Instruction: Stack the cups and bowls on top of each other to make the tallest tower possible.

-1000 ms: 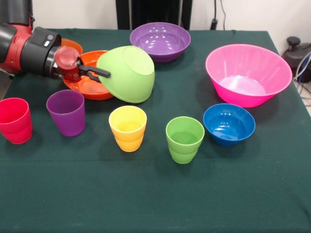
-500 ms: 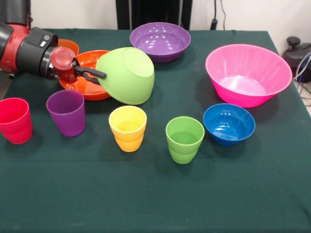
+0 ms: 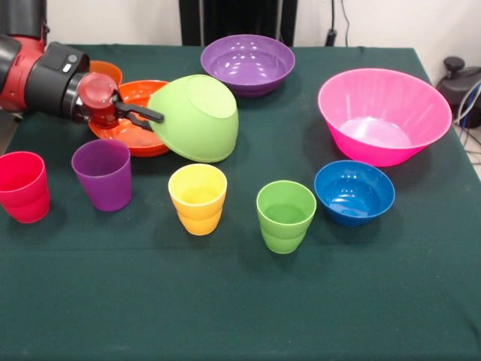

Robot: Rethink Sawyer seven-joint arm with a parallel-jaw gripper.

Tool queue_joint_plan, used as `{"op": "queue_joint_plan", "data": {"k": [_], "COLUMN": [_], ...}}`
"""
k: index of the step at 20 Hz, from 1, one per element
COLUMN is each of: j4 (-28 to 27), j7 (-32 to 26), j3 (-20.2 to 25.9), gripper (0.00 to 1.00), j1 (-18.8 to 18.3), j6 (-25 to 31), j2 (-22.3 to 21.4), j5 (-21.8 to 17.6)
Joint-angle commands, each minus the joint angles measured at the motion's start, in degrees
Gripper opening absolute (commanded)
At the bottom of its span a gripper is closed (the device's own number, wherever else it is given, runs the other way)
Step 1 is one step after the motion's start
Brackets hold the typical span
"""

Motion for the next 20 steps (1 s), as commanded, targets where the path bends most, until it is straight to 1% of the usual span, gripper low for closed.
{"op": "queue_joint_plan", "data": {"k": [1, 4, 8, 12, 16, 20], "j4": [-2.5, 0.2, 5.3, 8.6, 9.7, 10.0], "j7": [-13.0, -10.6, -7.4, -5.1, -4.7, -5.1], "j3": [-3.5, -3.3, -2.8, -2.6, -2.8, -3.6], "gripper": [1.00, 1.00, 1.00, 1.00, 1.00, 1.00], "j1": [0.7, 0.1, -1.2, -1.7, -1.7, -1.5], "j6": [-5.1, -6.0, -8.3, -10.0, -11.1, -12.5], "j2": [-0.7, -2.8, -6.1, -9.4, -10.4, -10.6], "j5": [-4.9, -5.4, -6.6, -7.4, -7.4, -7.5]}}
